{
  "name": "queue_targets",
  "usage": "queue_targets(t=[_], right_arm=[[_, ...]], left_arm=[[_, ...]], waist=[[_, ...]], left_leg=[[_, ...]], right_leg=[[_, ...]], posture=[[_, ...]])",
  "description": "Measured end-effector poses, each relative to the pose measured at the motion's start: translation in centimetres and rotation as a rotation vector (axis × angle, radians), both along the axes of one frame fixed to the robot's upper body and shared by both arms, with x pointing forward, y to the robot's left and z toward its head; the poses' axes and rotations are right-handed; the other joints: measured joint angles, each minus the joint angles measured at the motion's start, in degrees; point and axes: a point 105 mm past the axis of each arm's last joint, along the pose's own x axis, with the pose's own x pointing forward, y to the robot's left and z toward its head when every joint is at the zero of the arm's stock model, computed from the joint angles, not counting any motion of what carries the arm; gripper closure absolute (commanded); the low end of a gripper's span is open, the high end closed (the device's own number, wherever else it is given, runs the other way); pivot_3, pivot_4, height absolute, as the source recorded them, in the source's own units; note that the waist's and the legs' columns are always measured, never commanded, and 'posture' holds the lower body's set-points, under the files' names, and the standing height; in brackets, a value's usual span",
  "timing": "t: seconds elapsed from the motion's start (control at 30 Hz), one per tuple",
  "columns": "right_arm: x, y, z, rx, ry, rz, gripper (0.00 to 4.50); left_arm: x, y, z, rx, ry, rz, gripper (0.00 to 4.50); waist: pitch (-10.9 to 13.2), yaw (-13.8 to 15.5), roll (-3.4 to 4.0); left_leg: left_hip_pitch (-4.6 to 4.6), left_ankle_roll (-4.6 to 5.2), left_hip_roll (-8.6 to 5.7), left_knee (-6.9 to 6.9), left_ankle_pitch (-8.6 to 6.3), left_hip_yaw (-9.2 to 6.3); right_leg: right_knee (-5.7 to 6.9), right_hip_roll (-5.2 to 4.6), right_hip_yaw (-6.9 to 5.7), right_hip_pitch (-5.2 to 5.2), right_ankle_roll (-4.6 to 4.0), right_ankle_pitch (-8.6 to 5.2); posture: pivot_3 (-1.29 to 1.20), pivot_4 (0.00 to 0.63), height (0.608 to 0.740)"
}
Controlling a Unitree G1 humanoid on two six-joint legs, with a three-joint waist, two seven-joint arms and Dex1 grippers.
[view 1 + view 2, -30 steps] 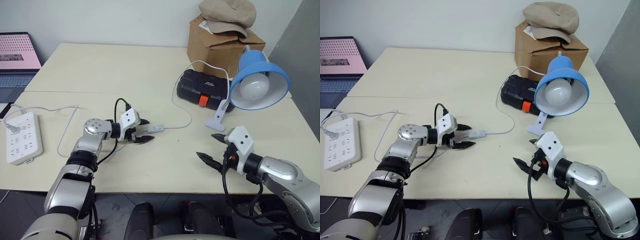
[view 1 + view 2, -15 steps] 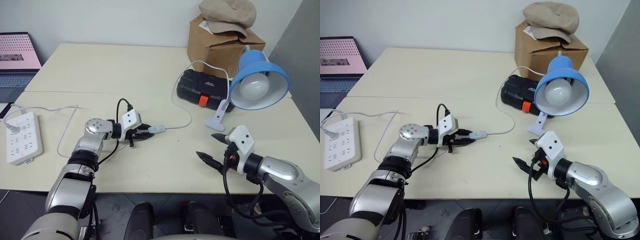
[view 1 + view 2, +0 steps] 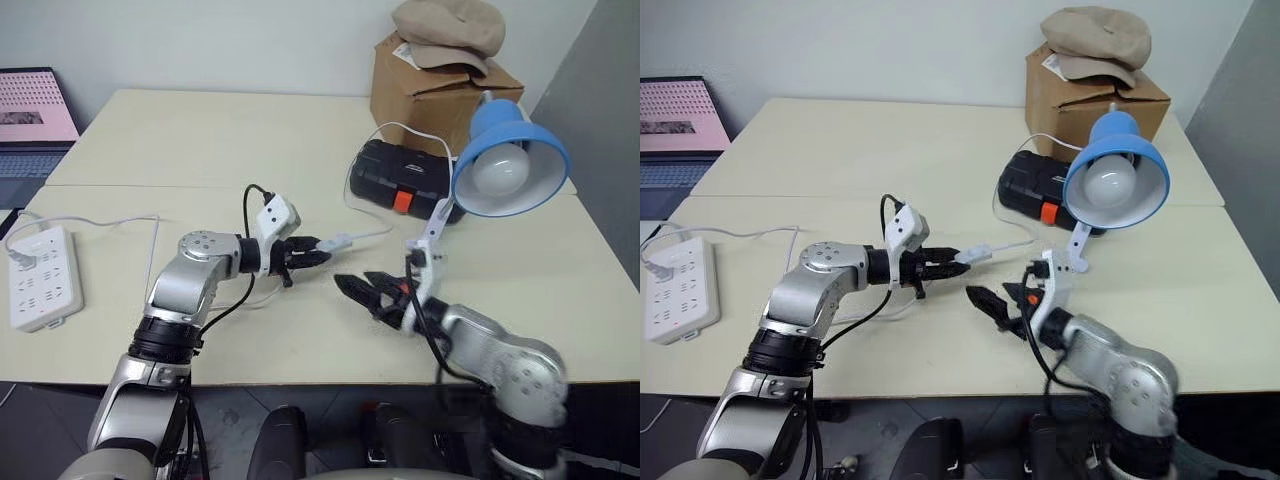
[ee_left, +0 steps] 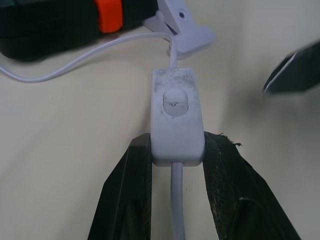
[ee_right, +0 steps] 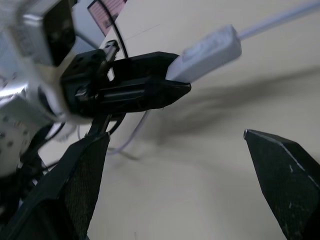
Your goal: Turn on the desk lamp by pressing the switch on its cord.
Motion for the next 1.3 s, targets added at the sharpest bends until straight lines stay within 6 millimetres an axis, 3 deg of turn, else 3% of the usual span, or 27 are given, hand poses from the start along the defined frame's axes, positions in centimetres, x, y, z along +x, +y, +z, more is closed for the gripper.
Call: queue_targets(t=[0.1, 0.2, 0.33, 0.67, 0.83, 1.0, 1.13, 1.3], right_arm=[[1.7, -0.2, 0.1, 0.032, 0.059, -0.048, 0.0], [3.0, 0.5, 1.8, 0.141, 0.074, -0.083, 0.0], [3.7, 0.0, 0.6, 0.2, 0.182, -0.144, 0.0], [4.4, 0.3, 1.2, 0.327, 0.272, -0.196, 0.0], [3.4, 0.9, 1.6, 0.327, 0.259, -0.135, 0.0], [1.1, -3.5, -1.5, 0.125, 0.219, -0.137, 0.0], [0.1, -7.8, -1.2, -0.095, 0.044, -0.128, 0.0], [-0.7, -10.1, -1.5, -0.376, -0.191, -0.063, 0.0]], left_arm=[[0.0, 0.1, 0.0, -0.003, 0.028, 0.048, 3.42], [-0.2, -0.1, 0.1, -0.012, 0.047, 0.079, 3.42], [-0.4, -0.1, 0.5, -0.029, 0.065, 0.115, 3.42], [-0.9, -0.9, 1.0, -0.062, 0.085, 0.145, 3.42], [-2.2, -1.5, 1.1, -0.078, 0.089, 0.102, 3.42], [-2.8, -1.2, 0.8, -0.066, 0.109, 0.087, 3.42], [-3.0, -1.5, 0.9, -0.059, 0.094, 0.066, 3.42], [-3.7, -2.6, 0.8, -0.057, 0.079, -0.014, 3.42]], waist=[[0.0, 0.0, 0.0], [0.0, -0.1, -0.01], [0.0, -0.1, 0.01], [0.0, -1.0, 0.01], [0.0, -1.0, 0.01], [0.0, -0.9, 0.04], [0.0, -0.8, 0.06], [0.0, -0.7, 0.06]], left_leg=[[-0.02, 0.0, -0.05, 0.01, 0.0, 0.05], [-0.02, 0.0, 0.0, -0.05, 0.0, 0.01], [-0.05, 0.0, -0.01, -0.05, 0.0, 0.04], [-0.04, 0.01, -0.01, -0.05, 0.0, 0.02], [-0.08, 0.01, -0.01, -0.09, -0.01, 0.02], [-0.16, 0.03, -0.09, -0.02, -0.01, 0.08], [-0.06, 0.05, -0.07, -0.04, 0.0, 0.03], [-0.02, 0.05, -0.05, -0.08, 0.0, 0.01]], right_leg=[[-0.05, -0.04, 0.05, -0.01, 0.05, 0.03], [-0.04, 0.01, 0.04, -0.04, 0.05, 0.03], [-0.05, -0.01, 0.05, -0.04, 0.04, 0.02], [-0.04, 0.01, 0.06, -0.05, 0.05, 0.03], [-0.09, -0.01, 0.07, -0.06, 0.05, 0.02], [-0.17, -0.07, 0.11, -0.07, 0.16, 0.06], [-0.14, 0.0, 0.12, -0.06, 0.18, 0.08], [-0.15, 0.08, 0.13, -0.07, 0.14, 0.04]], posture=[[0.0, 0.15, 0.74], [0.0, 0.15, 0.74], [0.0, 0.15, 0.74], [0.0, 0.15, 0.74], [0.0, 0.15, 0.74], [0.0, 0.15, 0.74], [0.0, 0.15, 0.74], [0.0, 0.15, 0.74]])
